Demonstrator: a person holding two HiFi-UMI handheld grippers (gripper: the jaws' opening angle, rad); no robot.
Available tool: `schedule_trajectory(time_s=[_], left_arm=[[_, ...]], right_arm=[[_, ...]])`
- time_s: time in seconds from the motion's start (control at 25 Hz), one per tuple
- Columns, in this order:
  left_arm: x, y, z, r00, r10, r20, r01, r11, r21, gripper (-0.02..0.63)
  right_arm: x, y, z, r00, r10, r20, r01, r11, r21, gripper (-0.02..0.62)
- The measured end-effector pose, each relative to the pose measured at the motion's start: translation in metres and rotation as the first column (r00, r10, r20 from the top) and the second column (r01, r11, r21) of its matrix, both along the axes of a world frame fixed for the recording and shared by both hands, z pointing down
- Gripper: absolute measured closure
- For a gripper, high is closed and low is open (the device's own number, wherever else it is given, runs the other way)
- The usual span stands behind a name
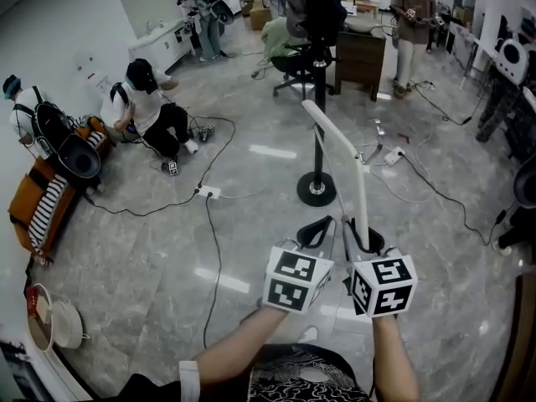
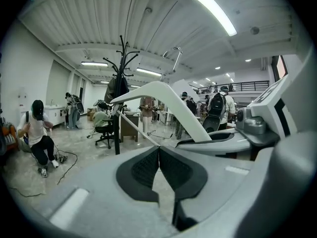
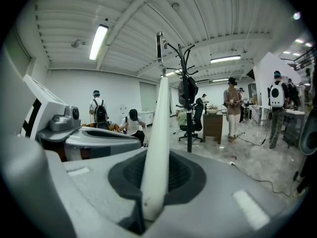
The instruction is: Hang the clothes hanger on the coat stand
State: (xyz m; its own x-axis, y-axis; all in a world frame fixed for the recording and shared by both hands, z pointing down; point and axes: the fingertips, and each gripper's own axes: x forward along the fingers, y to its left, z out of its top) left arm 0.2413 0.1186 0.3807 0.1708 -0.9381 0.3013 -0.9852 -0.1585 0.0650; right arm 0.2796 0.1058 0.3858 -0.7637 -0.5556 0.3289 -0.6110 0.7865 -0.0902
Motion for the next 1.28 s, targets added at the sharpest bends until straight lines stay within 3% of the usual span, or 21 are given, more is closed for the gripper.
schedule_trajectory(time_s=[0.32,0.68,1.28], left_arm=[[0.002,-0.033,-0.003,1.0,-0.02,0.003,0.02,1.0,-0.004,0.6],[-0.029,-0.066,0.002,0.999,-0.04,-0.007,0.04,0.999,0.006,0.6],[-0.151,-0.147,-0.002,0.999,-0.005,-0.048,0.006,1.0,0.017,0.6]], right_arm=[[0.0,-0.032,-0.003,1.0,-0.027,-0.011,0.028,1.0,0.011,0.545],[-0.029,-0.064,0.004,0.999,-0.045,-0.02,0.046,0.999,0.018,0.545],[-0.148,-0.145,0.003,0.999,0.002,-0.051,-0.001,1.0,0.015,0.545]])
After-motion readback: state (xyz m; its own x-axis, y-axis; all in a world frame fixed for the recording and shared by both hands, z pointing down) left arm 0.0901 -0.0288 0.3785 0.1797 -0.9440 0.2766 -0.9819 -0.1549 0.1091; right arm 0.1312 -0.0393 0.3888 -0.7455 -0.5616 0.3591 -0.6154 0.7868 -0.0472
